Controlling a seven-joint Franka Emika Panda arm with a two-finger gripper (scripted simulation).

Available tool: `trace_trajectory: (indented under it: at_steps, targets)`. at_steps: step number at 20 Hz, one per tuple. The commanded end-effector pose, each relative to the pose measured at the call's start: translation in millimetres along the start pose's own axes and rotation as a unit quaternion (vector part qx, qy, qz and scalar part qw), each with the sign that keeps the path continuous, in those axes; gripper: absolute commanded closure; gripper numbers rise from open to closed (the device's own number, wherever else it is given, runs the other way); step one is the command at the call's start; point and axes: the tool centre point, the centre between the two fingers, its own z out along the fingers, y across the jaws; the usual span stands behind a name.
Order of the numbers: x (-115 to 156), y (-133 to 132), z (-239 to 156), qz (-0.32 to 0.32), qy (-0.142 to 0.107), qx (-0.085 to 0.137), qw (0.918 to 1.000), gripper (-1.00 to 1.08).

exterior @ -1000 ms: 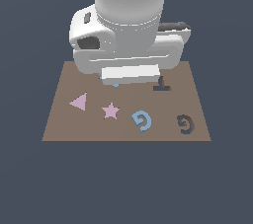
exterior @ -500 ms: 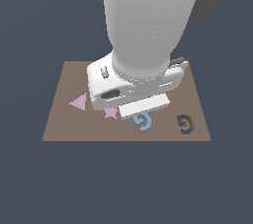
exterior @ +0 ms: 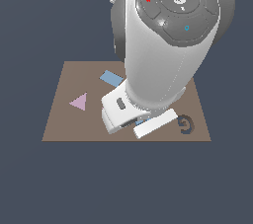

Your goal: Insert a designated object into the corresponding slot on a board.

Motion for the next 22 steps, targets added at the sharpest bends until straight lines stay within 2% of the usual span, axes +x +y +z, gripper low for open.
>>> trace_trajectory:
  at_steps: [1,17,18,22]
  targets:
    - [5.0,-0.8,4.4,-0.012,0.001,-0.001,0.9999,-0.92]
    - [8.6,-2.0,28.1,-0.021,0.001,-0.001,0.9998,-0.92]
    - [8.6,-2.0,28.1,-0.021,0.001,-0.001,0.9998,1.08]
    - [8.6,-2.0,28.1,-0.021,0.001,-0.001,0.9998,1.08]
